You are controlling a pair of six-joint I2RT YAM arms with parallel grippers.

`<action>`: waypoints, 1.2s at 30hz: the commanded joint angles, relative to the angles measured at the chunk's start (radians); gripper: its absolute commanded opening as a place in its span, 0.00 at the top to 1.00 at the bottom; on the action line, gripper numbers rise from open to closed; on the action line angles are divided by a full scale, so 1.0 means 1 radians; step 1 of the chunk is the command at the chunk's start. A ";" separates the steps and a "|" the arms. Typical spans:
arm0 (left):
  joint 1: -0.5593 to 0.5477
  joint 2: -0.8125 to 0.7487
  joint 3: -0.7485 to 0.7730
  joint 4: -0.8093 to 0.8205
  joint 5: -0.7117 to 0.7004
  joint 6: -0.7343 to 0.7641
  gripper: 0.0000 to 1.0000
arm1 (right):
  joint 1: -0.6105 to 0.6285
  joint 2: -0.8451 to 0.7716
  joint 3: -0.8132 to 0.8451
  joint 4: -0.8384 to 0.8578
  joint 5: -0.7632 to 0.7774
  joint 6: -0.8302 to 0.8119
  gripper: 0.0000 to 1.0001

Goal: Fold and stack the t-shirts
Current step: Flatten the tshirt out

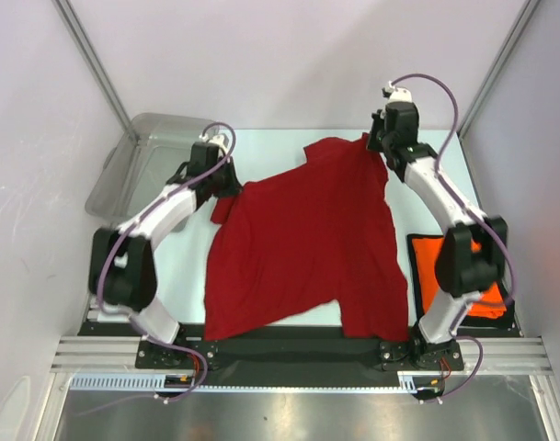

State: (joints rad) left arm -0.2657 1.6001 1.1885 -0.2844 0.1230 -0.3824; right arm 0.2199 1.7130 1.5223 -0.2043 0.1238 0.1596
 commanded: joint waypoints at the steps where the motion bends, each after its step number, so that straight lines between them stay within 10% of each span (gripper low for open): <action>1: 0.049 0.142 0.224 0.100 -0.065 0.030 0.99 | -0.011 0.150 0.214 0.151 0.028 -0.026 1.00; 9: 0.085 0.438 0.600 -0.068 -0.120 0.079 0.99 | -0.014 0.451 0.550 0.082 0.000 -0.032 1.00; 11: 0.085 0.492 0.690 -0.142 -0.164 0.085 0.82 | -0.013 0.496 0.652 0.008 -0.001 -0.026 1.00; 13: 0.085 0.505 0.732 -0.173 -0.174 0.111 0.56 | -0.013 0.542 0.722 -0.058 -0.001 -0.028 0.88; 16: 0.080 0.483 0.732 -0.226 -0.204 0.120 0.34 | -0.016 0.559 0.835 -0.226 0.028 -0.020 0.41; 18: 0.079 0.433 0.715 -0.249 -0.221 0.120 0.29 | -0.019 0.538 0.851 -0.360 0.057 -0.006 0.29; 27: 0.014 -0.055 0.203 -0.249 -0.206 0.082 0.28 | -0.017 0.145 0.425 -0.675 0.004 0.188 0.25; 36: 0.075 -0.554 -0.294 -0.358 -0.131 -0.296 0.25 | 0.099 -0.295 -0.215 -0.707 -0.107 0.353 0.25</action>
State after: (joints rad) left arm -0.2302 1.1095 0.9894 -0.6014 -0.0498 -0.4831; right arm 0.2817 1.5108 1.4166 -0.8799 0.0650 0.4252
